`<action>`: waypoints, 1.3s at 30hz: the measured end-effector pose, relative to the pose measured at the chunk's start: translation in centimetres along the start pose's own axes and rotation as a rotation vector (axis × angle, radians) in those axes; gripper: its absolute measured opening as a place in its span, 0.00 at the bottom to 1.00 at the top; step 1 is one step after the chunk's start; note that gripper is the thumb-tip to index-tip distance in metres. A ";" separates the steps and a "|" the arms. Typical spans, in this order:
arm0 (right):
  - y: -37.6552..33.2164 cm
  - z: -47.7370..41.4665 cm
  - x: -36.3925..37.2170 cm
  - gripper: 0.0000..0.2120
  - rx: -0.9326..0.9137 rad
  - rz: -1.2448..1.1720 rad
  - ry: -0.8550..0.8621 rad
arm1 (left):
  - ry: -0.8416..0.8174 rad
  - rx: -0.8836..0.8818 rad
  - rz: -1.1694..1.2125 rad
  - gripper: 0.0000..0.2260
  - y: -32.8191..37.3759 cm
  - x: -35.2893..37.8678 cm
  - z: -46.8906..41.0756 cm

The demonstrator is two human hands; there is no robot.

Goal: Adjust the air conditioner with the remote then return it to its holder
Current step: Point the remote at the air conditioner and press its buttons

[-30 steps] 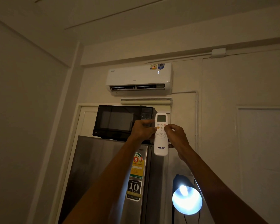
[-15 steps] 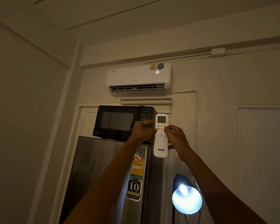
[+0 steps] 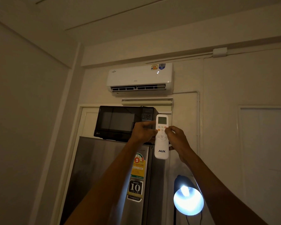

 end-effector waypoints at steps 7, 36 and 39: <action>0.0 -0.1 0.0 0.16 0.002 -0.011 -0.020 | 0.012 0.002 0.010 0.20 -0.3 -0.1 0.1; 0.3 -0.8 0.5 0.16 -0.008 0.012 -0.067 | 0.007 0.013 0.028 0.19 -1.6 -0.9 -1.4; 0.3 -0.9 0.5 0.16 -0.008 0.020 -0.068 | 0.003 0.022 0.031 0.19 -1.8 -1.0 -1.7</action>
Point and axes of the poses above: each hand's wrist, its own z-axis away from the middle knuckle, its own x-axis out of the palm, y = z × x, the point moved 5 cm from there along -z, towards the middle knuckle, and after that the axes turned 10 degrees about -y, right-handed, at the moved point
